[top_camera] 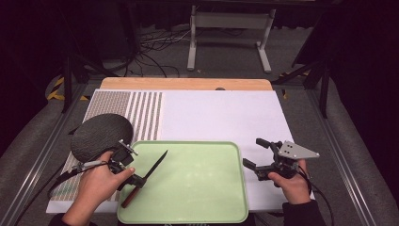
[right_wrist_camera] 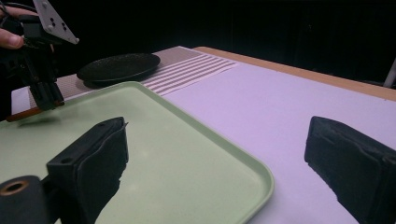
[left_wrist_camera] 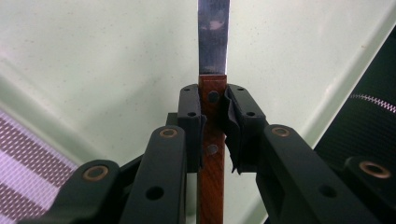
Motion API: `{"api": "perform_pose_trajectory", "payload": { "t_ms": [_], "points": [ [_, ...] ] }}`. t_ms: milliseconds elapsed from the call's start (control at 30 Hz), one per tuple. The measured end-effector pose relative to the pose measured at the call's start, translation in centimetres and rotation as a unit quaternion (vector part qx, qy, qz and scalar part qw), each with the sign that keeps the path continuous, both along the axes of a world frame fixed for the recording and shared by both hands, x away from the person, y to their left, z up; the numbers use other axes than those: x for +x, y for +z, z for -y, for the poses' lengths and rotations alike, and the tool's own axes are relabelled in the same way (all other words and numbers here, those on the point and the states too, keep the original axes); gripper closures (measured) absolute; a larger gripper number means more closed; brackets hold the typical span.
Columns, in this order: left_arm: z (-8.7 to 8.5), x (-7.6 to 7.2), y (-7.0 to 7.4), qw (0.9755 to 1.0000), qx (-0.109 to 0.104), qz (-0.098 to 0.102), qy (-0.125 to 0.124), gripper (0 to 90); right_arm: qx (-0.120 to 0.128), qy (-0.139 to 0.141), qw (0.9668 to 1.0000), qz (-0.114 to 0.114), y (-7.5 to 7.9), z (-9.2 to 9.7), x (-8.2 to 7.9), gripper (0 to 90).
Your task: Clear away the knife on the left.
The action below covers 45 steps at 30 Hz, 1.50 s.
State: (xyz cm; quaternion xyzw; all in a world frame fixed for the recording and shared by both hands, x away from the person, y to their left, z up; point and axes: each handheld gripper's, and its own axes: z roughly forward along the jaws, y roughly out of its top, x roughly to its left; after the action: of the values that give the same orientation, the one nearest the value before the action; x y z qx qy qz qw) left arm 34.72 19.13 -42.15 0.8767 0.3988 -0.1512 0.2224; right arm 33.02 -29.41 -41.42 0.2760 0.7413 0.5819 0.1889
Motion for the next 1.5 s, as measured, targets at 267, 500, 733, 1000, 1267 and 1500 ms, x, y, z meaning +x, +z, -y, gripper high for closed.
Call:
{"api": "perform_pose_trajectory", "payload": {
  "t_ms": [267, 500, 733, 1000, 1267, 1500],
  "points": [
    [0.3, 0.4, -0.7, 0.9999, 0.013, -0.006, 0.0, 77.5, 0.0, 0.001, 1.0, -0.001, 0.0, 0.0, 0.0, 7.2],
    [0.0, 0.7, -1.2, 0.9996, 0.022, -0.018, 0.006, 77.4, -0.001, 0.0, 1.0, -0.001, 0.0, 0.0, 0.0, 7.2],
    [0.0, 0.9, -1.5, 0.9994, 0.021, -0.025, 0.006, 77.2, 0.0, 0.001, 1.0, -0.002, 0.0, 0.0, 0.0, 7.2],
    [0.1, 1.0, -1.4, 0.9996, 0.02, -0.018, 0.003, 68.9, 0.0, 0.001, 1.0, -0.003, -0.1, 0.0, 0.0, 7.2],
    [0.4, 0.5, -0.4, 0.999, 0.0, 0.04, -0.021, 33.9, -0.001, 0.003, 1.0, -0.004, -0.1, -0.1, 0.0, 7.0],
    [0.9, 0.4, -0.4, 0.9939, -0.044, 0.094, -0.038, 24.3, -0.001, 0.004, 1.0, -0.003, -0.1, -0.2, 0.0, 6.9]
  ]
}}
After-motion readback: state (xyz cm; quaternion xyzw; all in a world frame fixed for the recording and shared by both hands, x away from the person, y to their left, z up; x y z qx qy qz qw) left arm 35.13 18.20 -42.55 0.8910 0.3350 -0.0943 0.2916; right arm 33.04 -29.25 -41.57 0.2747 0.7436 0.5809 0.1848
